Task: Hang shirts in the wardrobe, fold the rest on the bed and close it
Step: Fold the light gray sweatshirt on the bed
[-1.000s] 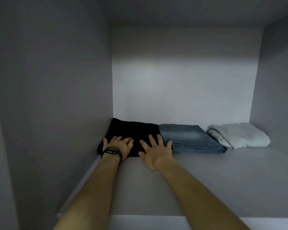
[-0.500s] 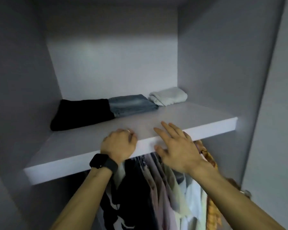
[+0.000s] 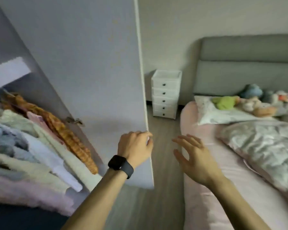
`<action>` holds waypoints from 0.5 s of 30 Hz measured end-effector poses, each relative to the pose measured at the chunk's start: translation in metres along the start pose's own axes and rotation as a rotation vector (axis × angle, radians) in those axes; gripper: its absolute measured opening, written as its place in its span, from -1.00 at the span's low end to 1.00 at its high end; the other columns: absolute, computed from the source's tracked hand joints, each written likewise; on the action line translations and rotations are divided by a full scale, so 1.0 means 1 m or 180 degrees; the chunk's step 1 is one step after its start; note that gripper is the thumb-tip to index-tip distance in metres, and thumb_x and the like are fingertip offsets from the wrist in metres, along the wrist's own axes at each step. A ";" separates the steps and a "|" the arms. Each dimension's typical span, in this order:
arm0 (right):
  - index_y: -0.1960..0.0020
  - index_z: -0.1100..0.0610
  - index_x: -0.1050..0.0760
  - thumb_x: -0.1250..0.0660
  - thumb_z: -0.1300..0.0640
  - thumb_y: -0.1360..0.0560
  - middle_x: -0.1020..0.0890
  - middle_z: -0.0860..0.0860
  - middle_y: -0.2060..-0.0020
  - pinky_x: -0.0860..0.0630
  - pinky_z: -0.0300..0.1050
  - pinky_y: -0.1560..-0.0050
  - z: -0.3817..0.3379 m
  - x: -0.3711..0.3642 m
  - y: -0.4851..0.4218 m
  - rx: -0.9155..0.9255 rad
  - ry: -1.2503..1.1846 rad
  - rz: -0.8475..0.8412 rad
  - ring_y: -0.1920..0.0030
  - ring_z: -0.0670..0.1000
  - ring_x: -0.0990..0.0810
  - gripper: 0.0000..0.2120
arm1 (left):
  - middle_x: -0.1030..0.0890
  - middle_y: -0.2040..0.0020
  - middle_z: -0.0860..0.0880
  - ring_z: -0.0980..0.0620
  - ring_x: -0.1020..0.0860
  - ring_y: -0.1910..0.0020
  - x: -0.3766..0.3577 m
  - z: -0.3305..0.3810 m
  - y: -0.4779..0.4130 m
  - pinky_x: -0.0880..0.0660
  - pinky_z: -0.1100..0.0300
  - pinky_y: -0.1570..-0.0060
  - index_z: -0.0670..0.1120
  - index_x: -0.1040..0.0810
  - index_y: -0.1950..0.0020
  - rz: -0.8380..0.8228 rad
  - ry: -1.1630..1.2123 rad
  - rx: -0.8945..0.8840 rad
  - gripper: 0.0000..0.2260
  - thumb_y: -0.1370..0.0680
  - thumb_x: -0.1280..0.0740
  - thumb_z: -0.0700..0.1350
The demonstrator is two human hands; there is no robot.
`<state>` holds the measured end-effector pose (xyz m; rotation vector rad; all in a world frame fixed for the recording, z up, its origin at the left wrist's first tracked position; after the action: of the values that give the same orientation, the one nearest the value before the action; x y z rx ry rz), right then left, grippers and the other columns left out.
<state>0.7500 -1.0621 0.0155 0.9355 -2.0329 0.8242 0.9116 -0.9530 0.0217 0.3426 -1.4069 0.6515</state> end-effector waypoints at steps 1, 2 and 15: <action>-0.32 0.04 -0.59 -0.41 0.10 -0.55 -0.59 0.02 -0.31 -0.39 0.00 -0.37 0.034 0.010 0.020 -0.0303 0.0047 -0.0032 -0.37 0.18 -0.47 -0.67 | -0.68 -0.11 0.06 -0.07 -0.61 -0.05 -0.017 0.037 -0.010 -0.49 0.14 0.08 0.16 -0.58 -0.24 -0.0113 0.0079 -0.0236 -0.72 -0.60 -0.19 0.08; -0.32 0.03 -0.59 -0.40 0.08 -0.56 -0.58 0.00 -0.32 -0.33 -0.05 -0.39 0.062 0.022 0.040 -0.0605 0.0105 -0.0046 -0.38 0.15 -0.45 -0.67 | -0.68 -0.10 0.07 -0.06 -0.62 -0.04 -0.032 0.070 -0.018 -0.49 0.15 0.11 0.17 -0.58 -0.22 -0.0227 0.0159 -0.0404 -0.73 -0.59 -0.19 0.09; -0.38 -0.02 -0.51 -0.30 -0.01 -0.61 -0.55 -0.04 -0.34 -0.34 -0.08 -0.33 0.214 0.157 0.326 -0.3754 0.0748 0.1171 -0.34 0.12 -0.45 -0.65 | -0.62 -0.24 0.09 -0.02 -0.56 -0.20 -0.148 0.448 0.015 -0.44 0.07 -0.19 0.17 -0.55 -0.28 -0.1499 0.0510 -0.3203 -0.71 -0.61 -0.17 0.06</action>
<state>0.3365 -1.1100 -0.0458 -0.1920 -2.0035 -0.1755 0.5415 -1.2359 -0.0562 -0.1844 -1.2681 -0.4291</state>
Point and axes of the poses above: each hand's wrist, its own y-axis away from the middle knuckle, its own x-axis out of the back of the hand, z = x × y, the point moved 7 cm from there along -y, towards the middle knuckle
